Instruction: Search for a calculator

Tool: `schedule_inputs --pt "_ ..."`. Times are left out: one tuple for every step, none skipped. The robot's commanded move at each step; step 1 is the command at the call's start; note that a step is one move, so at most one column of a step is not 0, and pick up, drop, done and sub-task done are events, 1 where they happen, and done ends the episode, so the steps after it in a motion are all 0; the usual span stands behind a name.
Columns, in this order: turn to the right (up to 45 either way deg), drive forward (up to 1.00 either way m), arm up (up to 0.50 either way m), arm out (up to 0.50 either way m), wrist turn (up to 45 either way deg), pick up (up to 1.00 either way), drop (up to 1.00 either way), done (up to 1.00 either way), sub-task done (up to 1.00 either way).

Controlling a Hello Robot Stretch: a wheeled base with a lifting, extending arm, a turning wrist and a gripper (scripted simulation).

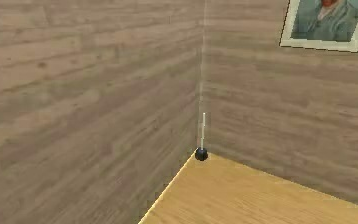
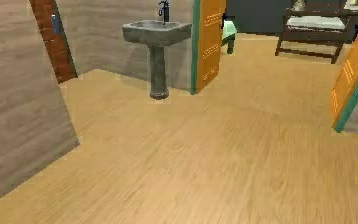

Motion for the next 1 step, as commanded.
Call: schedule_inputs --pt "45.0 0.00 0.00 0.00 0.0 0.00 0.00 0.00 0.00"
